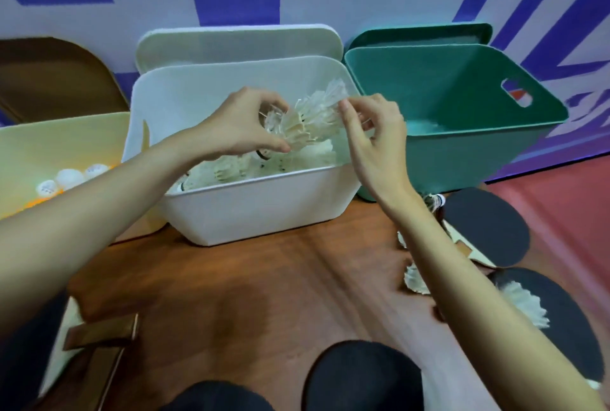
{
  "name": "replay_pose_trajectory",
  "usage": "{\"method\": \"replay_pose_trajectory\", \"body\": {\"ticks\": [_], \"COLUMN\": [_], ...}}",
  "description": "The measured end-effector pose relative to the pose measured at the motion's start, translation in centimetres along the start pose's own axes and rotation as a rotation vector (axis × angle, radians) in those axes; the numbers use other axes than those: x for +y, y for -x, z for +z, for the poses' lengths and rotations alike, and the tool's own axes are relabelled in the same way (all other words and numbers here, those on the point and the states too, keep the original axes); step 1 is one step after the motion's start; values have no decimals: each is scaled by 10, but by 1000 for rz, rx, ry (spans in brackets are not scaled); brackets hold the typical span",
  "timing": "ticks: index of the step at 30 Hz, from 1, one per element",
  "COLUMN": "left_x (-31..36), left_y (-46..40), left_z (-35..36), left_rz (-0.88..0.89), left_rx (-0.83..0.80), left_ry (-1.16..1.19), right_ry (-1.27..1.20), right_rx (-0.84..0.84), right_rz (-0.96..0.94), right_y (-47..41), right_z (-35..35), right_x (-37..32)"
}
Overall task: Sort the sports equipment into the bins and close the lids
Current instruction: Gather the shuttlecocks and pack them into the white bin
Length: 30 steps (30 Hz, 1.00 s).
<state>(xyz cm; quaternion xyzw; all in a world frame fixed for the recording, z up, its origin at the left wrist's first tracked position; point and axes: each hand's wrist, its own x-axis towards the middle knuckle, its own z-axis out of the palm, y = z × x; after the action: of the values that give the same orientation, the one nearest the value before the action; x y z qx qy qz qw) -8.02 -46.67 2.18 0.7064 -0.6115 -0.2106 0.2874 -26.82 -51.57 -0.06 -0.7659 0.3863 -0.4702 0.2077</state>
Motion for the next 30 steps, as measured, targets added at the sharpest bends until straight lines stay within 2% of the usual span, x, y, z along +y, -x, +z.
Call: {"method": "replay_pose_trajectory", "body": {"ticks": [3,9,11,16,23,26,30], "left_x": [-3,4,5,0,-9,-11,-10], "left_y": [-12,-21,-21,-18,-13,-12,-5], "left_z": [1,4,4,1,-2,-1,-1], "left_rz": [-29,-9,-16,-49,-61,-55,-26], "left_rx": [-61,-166,-224,-351,-515,-534,-430], "left_ry": [83,297,292,154,-246,-237,-152], "right_ry": [-18,-98,-87,39,352,571,646], "right_rx": [-6,169,159,-35,-410,-563,-581], "right_rz": [-16,-39,-48,-16,-36,-76,-44], "right_y": [-9,-21,-23,-17,-19,-23,-22], "right_z": [1,1,0,1,-6,-5,3], "right_x": [8,13,11,11,5,2,5]}}
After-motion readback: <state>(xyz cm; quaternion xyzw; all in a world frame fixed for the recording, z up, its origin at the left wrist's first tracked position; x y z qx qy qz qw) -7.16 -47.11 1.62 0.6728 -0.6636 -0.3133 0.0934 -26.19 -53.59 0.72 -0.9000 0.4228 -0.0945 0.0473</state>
